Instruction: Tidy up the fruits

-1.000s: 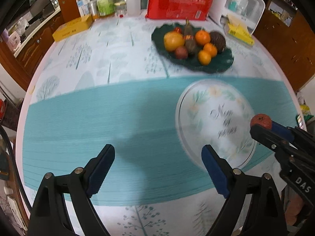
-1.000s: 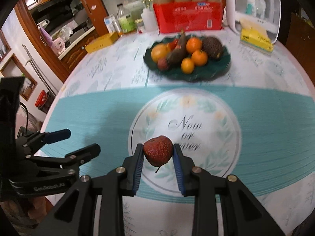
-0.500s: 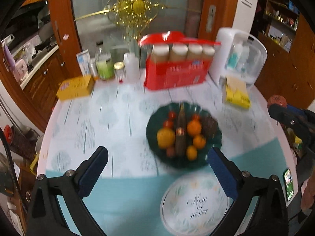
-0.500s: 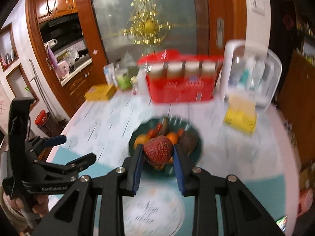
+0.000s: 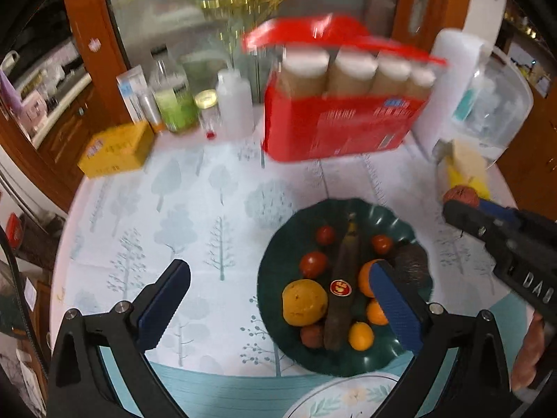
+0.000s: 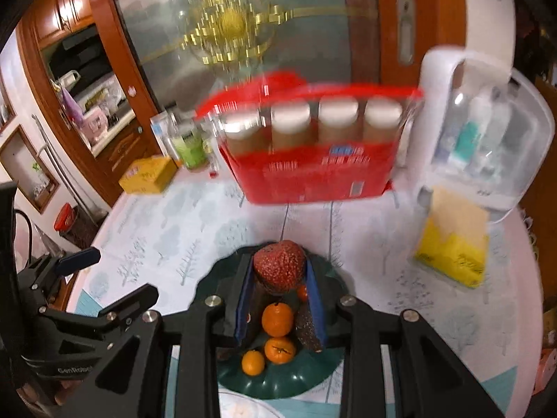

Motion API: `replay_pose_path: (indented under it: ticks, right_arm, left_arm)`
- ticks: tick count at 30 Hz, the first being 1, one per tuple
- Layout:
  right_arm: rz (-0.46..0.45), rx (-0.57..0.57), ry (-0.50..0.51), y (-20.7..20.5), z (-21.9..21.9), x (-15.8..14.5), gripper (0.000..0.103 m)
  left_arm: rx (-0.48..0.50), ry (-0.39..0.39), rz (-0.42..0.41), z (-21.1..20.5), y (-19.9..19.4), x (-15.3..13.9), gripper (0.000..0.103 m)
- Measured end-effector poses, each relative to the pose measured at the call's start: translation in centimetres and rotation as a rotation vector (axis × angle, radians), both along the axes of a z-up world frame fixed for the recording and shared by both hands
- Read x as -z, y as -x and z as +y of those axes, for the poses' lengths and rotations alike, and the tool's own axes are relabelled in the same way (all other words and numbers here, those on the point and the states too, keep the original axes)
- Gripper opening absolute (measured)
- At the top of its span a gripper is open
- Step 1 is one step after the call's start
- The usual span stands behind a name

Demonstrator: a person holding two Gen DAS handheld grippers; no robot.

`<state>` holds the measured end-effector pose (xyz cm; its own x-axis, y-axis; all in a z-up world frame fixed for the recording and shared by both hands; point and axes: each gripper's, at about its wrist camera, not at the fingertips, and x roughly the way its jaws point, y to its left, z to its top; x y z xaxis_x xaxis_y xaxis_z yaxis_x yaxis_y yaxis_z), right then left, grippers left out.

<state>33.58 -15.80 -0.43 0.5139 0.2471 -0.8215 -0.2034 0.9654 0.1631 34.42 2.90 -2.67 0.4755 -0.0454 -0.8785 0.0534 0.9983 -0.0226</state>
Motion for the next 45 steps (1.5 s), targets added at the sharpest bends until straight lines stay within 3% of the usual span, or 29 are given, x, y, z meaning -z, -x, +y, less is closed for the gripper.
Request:
replay_pose_path:
  ticks: [5, 9, 14, 17, 28, 34, 45]
  right_arm:
    - [0.111, -0.022, 0.01, -2.3, 0.7, 6.4, 0.03]
    - [0.167, -0.036, 0.009, -3.3, 0.8, 9.7, 0.03]
    - [0.209, -0.048, 0.016, -4.0, 1.0, 12.4, 0.031]
    - [0.193, -0.061, 0.016, -4.0, 1.3, 12.5, 0.033]
    - [0.103, -0.07, 0.022, -1.9, 1.8, 10.1, 0.033]
    - [0.083, -0.057, 0.019, 0.7, 1.6, 7.8, 0.033]
    - [0.022, -0.011, -0.032, 8.9, 0.4, 1.5, 0.033]
  left_arm:
    - [0.004, -0.022, 0.084, -0.7, -1.9, 5.1, 0.102]
    - [0.023, -0.04, 0.122, -1.3, -2.5, 7.8, 0.102]
    - [0.055, -0.058, 0.135, -1.8, -2.6, 9.5, 0.102]
    - [0.059, -0.041, 0.155, -1.7, -2.8, 10.1, 0.102]
    - [0.071, 0.01, 0.167, -1.4, -1.0, 8.9, 0.102]
    - [0.091, 0.022, 0.134, -1.8, 1.6, 6.0, 0.102]
    - [0.116, 0.062, 0.048, -1.3, 9.9, -0.5, 0.102]
